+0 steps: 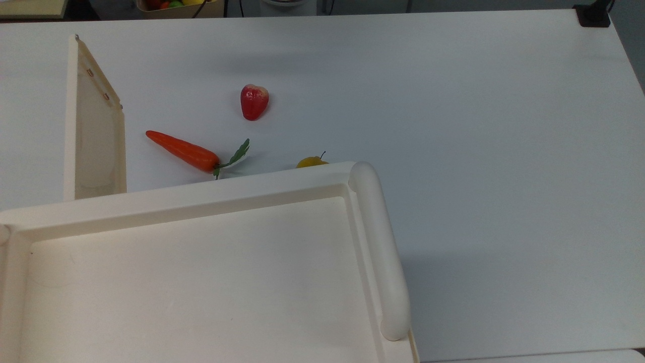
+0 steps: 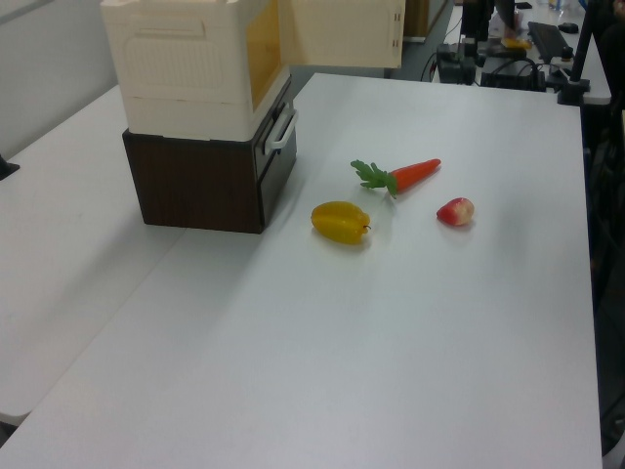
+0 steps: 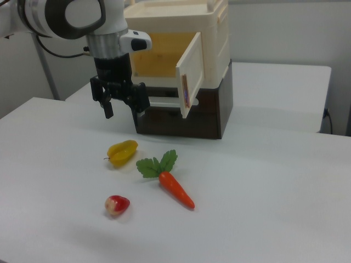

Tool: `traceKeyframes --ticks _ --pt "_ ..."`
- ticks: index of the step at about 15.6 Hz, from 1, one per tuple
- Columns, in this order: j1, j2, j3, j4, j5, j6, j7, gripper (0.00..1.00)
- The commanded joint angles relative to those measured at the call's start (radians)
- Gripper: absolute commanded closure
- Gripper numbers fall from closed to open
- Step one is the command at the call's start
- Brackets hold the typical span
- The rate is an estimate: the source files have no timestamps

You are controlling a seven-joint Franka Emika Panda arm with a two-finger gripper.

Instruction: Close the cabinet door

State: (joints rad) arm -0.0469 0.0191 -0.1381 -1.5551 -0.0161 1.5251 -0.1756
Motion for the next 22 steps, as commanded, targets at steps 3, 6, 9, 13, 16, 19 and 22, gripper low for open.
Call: traceKeyframes --ticks 3,6,9,13,16,19,22 --pt "-0.001 -0.014 -0.005 -0.005 0.001 -0.022 -0.01 0.0" --pt "-0.001 -0.014 -0.005 -0.005 0.001 -0.022 -0.018 0.0" --pt "-0.004 -0.013 -0.006 -0.005 0.011 -0.016 -0.03 0.0" --pt "-0.011 -0.014 -0.008 -0.005 0.028 -0.026 -0.122 0.52" --pt "-0.031 -0.014 -0.008 -0.006 0.03 -0.031 -0.269 0.85" --pt "-0.034 0.004 -0.008 -0.005 0.028 -0.002 -0.364 1.0" --pt "-0.033 0.028 -0.009 -0.003 0.027 0.076 -0.433 1.0"
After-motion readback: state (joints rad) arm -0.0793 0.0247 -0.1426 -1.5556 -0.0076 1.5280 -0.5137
